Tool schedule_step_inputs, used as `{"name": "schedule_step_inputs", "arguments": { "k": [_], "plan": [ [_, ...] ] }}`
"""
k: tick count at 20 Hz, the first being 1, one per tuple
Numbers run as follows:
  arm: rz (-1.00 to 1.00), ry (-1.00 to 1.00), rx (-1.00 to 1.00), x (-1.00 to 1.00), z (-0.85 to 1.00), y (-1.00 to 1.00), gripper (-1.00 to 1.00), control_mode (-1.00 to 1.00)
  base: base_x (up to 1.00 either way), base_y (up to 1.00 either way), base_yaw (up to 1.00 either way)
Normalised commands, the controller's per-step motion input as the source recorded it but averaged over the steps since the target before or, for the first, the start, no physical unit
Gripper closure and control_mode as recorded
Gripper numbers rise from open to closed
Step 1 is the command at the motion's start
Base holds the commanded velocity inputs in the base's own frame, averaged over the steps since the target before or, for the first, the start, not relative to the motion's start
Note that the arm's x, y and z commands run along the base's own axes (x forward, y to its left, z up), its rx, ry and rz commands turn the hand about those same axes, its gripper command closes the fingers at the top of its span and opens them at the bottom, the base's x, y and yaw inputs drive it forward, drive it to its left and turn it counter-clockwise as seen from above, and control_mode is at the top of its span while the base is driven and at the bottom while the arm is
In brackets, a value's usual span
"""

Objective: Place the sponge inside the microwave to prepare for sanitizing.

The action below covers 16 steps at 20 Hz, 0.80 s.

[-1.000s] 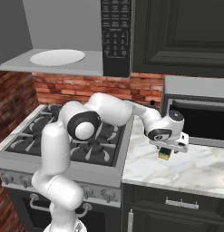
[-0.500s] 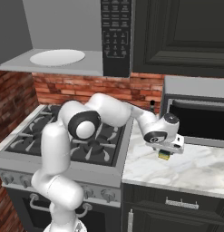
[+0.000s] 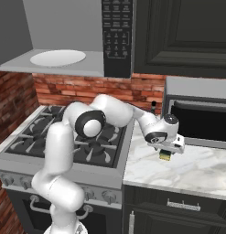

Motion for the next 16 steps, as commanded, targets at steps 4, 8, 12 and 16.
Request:
{"name": "schedule_step_inputs", "arguments": {
  "k": [4,8,12,16],
  "plan": [
    [0.00,0.00,0.00,0.13,-0.23,-0.16,-1.00,-1.00,0.00,0.00,0.00],
    [0.00,0.00,0.00,0.06,-0.29,-0.18,-1.00,-1.00,0.00,0.00,0.00],
    [0.00,0.00,0.00,0.07,-0.26,-0.14,-1.00,-1.00,0.00,0.00,0.00],
    [0.00,0.00,0.00,0.01,-0.16,-0.04,1.00,-1.00,0.00,0.00,0.00]
  ]
}}
